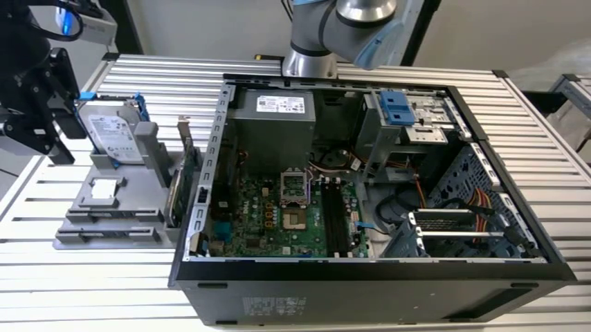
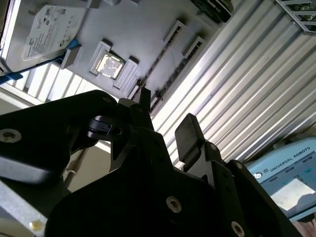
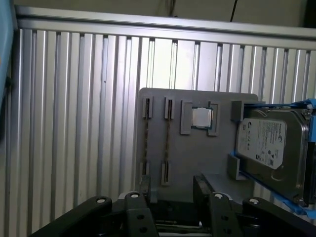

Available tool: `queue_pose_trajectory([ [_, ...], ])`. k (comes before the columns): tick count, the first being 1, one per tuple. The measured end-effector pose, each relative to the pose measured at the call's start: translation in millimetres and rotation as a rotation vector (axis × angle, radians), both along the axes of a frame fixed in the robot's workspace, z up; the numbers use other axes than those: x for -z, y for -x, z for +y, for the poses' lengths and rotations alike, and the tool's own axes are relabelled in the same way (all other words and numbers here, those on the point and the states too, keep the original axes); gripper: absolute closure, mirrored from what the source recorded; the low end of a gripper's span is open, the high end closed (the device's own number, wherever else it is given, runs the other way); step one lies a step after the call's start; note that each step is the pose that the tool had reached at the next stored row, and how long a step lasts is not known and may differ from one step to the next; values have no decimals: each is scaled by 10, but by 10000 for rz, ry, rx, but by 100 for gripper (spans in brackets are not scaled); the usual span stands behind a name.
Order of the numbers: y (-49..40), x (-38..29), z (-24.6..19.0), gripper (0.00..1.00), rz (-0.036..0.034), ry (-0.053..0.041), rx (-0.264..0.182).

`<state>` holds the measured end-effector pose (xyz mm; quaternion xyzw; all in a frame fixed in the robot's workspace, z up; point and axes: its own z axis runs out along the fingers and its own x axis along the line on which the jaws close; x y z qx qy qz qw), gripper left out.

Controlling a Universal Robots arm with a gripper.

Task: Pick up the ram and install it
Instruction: 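Pick up the ram and move it above insertion slot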

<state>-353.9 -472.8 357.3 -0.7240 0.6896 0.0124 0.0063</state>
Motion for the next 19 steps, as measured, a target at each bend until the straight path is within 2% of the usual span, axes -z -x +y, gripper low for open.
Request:
queue_pose_trajectory([
  [19,0,70,0,0,0,71,-1],
])
